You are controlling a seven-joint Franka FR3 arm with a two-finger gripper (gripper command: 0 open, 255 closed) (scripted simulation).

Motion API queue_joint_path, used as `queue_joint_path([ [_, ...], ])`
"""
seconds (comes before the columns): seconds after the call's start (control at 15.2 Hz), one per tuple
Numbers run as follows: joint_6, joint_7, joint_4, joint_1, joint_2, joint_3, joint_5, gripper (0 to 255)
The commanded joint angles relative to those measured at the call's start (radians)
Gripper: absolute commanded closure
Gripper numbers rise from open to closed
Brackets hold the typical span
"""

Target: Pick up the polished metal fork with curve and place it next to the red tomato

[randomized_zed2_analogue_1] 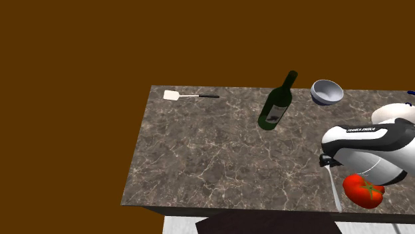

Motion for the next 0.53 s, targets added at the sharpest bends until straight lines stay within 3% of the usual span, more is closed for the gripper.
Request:
queue_joint_path([
  [0.0,0.018,-0.030,0.003,-0.001,0.024,0.007,0.039,255],
  [0.4,0.018,-0.030,0.003,-0.002,0.024,0.008,0.039,255],
  [0.46,0.018,-0.030,0.002,-0.002,0.024,0.008,0.039,0],
])
